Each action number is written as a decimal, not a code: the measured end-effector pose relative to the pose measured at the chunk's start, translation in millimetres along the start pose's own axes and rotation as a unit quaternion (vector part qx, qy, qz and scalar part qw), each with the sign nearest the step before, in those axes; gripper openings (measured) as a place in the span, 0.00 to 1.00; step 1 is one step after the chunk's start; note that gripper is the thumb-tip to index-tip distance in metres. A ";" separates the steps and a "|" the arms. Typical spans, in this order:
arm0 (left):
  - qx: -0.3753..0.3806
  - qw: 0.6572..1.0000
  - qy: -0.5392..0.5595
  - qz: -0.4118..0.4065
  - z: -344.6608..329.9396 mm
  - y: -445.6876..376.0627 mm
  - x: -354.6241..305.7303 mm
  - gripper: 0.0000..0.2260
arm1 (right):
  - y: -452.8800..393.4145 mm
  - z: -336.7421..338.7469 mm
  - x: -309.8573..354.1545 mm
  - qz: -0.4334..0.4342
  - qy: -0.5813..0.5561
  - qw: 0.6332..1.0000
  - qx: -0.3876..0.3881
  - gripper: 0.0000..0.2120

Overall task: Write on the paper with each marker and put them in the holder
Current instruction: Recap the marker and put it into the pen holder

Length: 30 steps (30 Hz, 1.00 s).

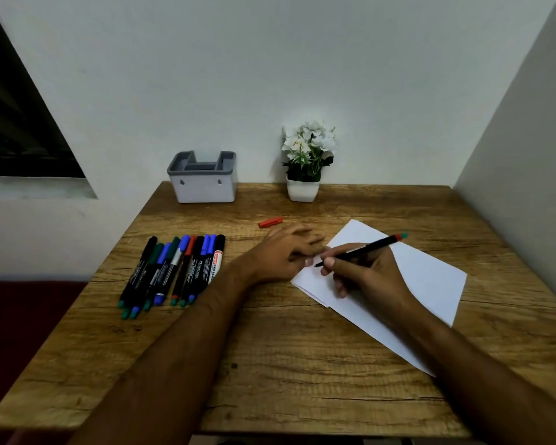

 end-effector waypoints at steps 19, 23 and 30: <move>0.048 0.998 0.025 -0.007 -9.3 1.9 3.8 0.20 | -7.3 -30.6 5.2 0.061 0.280 0.958 0.030 0.05; 0.051 0.998 0.028 0.003 -9.9 1.7 3.6 0.19 | -5.4 -32.6 6.3 0.068 0.280 0.957 0.037 0.06; 0.055 0.998 0.029 0.005 -11.0 1.1 3.2 0.19 | -4.7 -37.2 3.3 0.058 0.273 0.959 0.052 0.02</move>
Point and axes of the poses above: each hand's wrist, its own y-axis away from the middle knuckle, its own z-axis out of the back of the hand, x = y × z, the point moved 10 cm from there along -y, towards the middle knuckle, and after that the axes turned 1 degree about z, right-handed, at the moved point
